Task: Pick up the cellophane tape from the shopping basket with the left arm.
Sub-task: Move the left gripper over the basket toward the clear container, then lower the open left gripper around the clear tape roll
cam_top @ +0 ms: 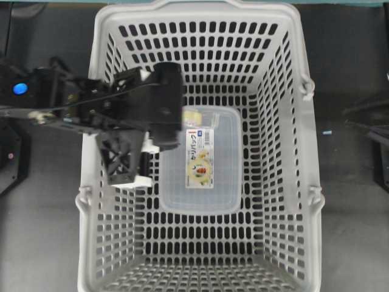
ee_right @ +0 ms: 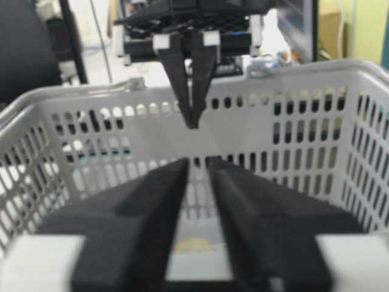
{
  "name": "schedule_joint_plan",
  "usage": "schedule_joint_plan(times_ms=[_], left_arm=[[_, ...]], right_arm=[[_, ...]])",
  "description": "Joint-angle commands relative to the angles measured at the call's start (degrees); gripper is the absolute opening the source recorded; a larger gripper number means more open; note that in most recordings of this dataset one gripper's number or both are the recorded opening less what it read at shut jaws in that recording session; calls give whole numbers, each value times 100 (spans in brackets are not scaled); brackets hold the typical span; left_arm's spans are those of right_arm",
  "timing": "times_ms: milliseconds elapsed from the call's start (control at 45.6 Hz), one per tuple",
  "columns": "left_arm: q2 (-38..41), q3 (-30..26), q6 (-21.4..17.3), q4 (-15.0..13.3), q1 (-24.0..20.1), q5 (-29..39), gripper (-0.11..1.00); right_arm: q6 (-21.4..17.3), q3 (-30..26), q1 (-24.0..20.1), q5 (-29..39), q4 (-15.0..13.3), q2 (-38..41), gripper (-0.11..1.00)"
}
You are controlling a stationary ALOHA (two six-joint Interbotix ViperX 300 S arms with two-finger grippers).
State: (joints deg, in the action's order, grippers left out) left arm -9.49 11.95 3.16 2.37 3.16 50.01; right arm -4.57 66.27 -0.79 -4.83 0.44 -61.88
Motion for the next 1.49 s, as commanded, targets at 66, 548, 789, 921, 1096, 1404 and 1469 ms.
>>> schedule_joint_plan(times_ms=[66,548,789,921,1096,1404,1469], left_arm=[[193,-334,0,18,-26,176,16],[1354,-826,-35,26,70,193,91],[1881,-888,-26,18,167,220,91],[2057,-879,-88,18,167,229,91],[2136,-853,-70,18,158,149,91],[2241,-633,-79,18,158,26,91],[2241,-598,-88,18,158,-97,91]], right_arm=[[0,-149,-9,18,9,35,45],[26,-141,-9,26,9,18,63],[18,-132,-9,18,9,18,63],[0,-132,-9,18,9,18,63],[0,-123,-9,18,9,18,63],[9,-97,-9,0,9,18,63],[9,-88,-9,0,9,18,63]])
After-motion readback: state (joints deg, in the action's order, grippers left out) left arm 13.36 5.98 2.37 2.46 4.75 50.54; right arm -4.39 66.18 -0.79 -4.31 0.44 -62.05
